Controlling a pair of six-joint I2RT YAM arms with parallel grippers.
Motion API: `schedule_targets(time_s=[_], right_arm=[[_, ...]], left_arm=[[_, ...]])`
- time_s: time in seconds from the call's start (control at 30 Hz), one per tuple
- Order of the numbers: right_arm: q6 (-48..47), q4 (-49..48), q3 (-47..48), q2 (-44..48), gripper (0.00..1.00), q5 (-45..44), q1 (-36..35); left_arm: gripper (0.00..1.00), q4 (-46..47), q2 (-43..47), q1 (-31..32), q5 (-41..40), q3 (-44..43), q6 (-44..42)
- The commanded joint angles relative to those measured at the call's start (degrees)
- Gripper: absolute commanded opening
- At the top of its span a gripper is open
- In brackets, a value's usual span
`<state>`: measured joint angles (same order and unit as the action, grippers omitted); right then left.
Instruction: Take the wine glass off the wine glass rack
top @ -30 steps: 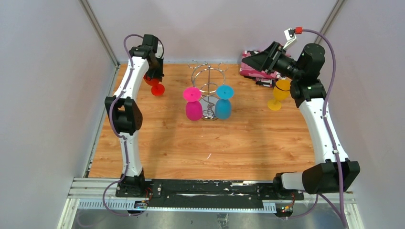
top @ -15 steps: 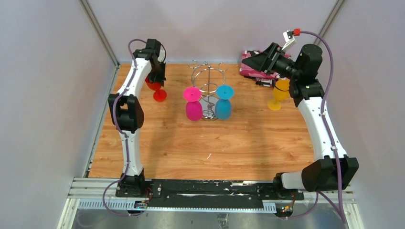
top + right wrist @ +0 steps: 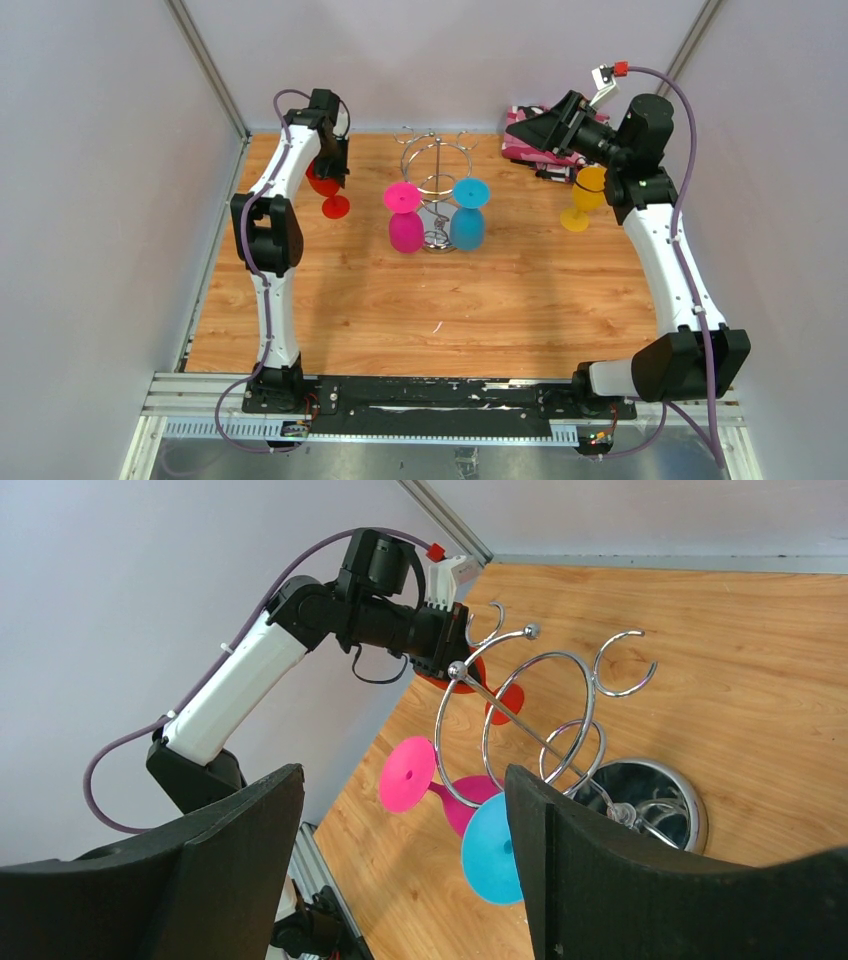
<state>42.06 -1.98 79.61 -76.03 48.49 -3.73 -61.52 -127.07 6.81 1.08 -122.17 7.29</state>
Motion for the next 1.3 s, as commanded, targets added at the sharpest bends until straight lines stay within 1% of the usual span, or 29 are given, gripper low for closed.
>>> schedule_targets(time_s=[0.0, 0.13, 0.17, 0.27, 0.37, 0.7, 0.87, 1.07, 1.27], right_arm=[[0.16, -1.88, -0.93, -0.07, 0.78, 0.82, 0.99], [0.37, -2.18, -1.11, -0.17, 0.78, 0.90, 1.00], [0.41, -2.28, -1.19, -0.22, 0.78, 0.97, 0.90], [0.71, -2.67, -1.38, -0.26, 0.79, 1.14, 0.98], [0.79, -2.98, -1.56, -0.26, 0.79, 1.34, 0.95], [2.12, -4.88, -2.09, -0.78, 0.79, 2.29, 0.88], [2.67, -5.57, -2.29, -1.04, 0.79, 2.57, 0.87], [3.63, -6.93, -2.75, -1.36, 0.79, 3.10, 0.92], [2.76, -6.59, -3.76, -1.02, 0.79, 2.74, 0.88]], left_arm=[[0.00, 0.94, -1.17, -0.32, 0.40, 0.96, 0.19], [0.00, 1.13, -1.08, -0.35, 0.06, 1.40, 0.34], [0.01, 1.04, -1.06, -0.34, -0.05, 1.39, 0.35], [0.13, 1.05, -0.87, -0.31, -0.69, 1.49, 0.40], [0.21, 1.04, -0.13, -0.30, -0.99, 1.73, 0.53], [0.33, 0.89, 4.47, -0.29, -3.31, 1.24, 0.80], [0.36, 0.87, 7.59, -0.30, -3.23, 1.10, 0.80], [0.37, 0.78, 11.27, -0.30, -3.06, 0.73, 1.08], [0.37, 0.94, 17.91, 0.06, -3.19, -3.05, 2.45]])
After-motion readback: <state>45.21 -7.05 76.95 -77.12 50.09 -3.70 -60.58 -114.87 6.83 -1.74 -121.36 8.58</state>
